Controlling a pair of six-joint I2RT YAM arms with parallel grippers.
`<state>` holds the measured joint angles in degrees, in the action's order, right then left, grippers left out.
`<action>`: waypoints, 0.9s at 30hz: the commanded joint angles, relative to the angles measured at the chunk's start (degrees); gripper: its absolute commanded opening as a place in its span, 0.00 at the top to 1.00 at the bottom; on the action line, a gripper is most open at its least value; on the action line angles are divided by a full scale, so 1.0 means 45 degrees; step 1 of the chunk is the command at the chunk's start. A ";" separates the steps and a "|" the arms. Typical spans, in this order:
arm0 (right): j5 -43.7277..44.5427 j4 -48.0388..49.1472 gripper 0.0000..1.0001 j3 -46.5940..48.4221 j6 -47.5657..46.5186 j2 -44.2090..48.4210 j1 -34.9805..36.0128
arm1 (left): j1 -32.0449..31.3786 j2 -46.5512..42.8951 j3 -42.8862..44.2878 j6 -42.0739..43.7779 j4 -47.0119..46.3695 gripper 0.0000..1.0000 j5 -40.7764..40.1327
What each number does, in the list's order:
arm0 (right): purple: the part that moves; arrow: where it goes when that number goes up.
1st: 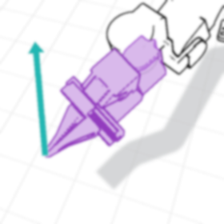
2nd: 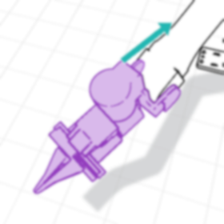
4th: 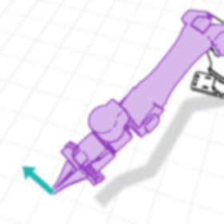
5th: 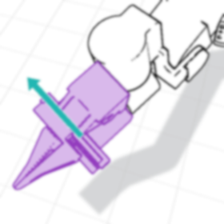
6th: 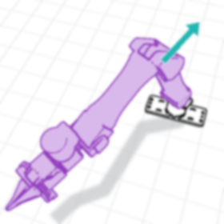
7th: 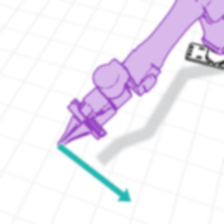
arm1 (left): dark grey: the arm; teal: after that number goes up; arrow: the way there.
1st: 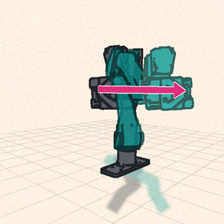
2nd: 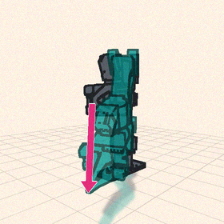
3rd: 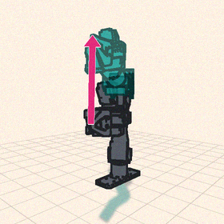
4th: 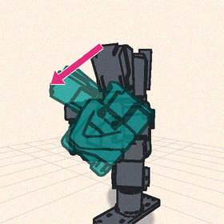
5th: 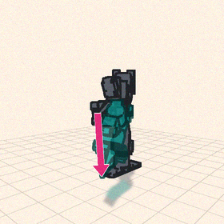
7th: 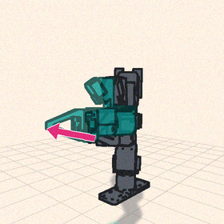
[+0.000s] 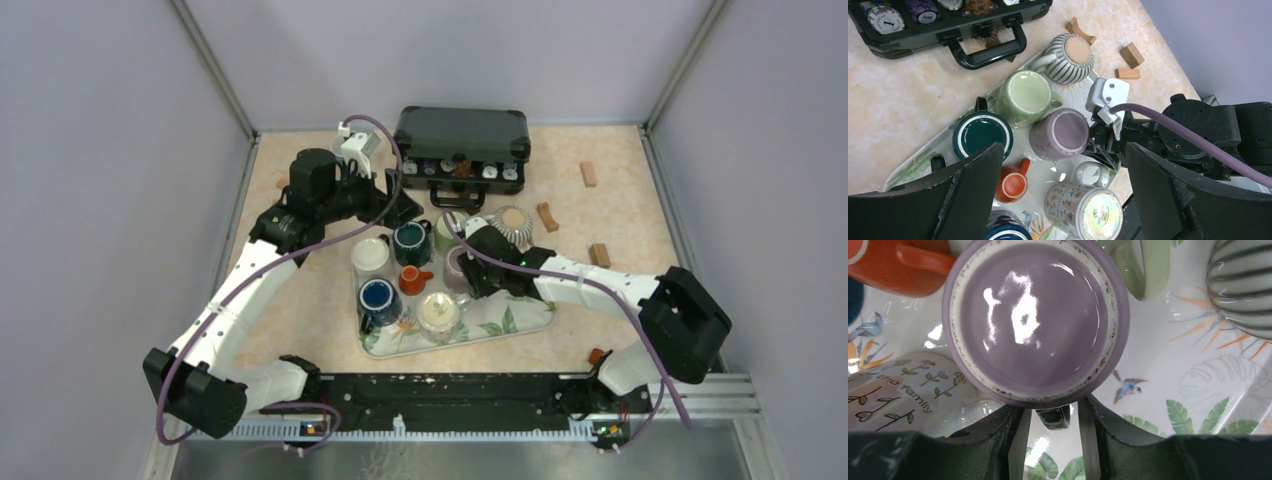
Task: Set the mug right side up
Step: Turn over the cup on the tray.
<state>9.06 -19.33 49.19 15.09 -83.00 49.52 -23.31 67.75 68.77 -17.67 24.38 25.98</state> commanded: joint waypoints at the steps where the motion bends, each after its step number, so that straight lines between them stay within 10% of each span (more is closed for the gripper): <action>1: 0.0422 0.0160 0.62 0.0446 -0.0016 0.0007 0.0153 | -0.0035 -0.0164 -0.0078 -0.0038 -0.0536 0.01 -0.0079; 13: 0.1452 -0.0942 0.84 -0.0596 0.1677 0.1576 0.0168 | -0.0035 -0.0072 -0.0170 -0.0252 -0.0623 0.01 -0.0123; 27: 0.1599 -0.1304 0.64 -0.0265 0.2076 0.0737 0.0215 | -0.0034 -0.0080 -0.0304 -0.0389 -0.0667 0.01 -0.0122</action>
<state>14.37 -24.97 45.10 23.81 -77.80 49.89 -23.31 67.77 67.53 -19.00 23.92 25.89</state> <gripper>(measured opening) 0.346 0.987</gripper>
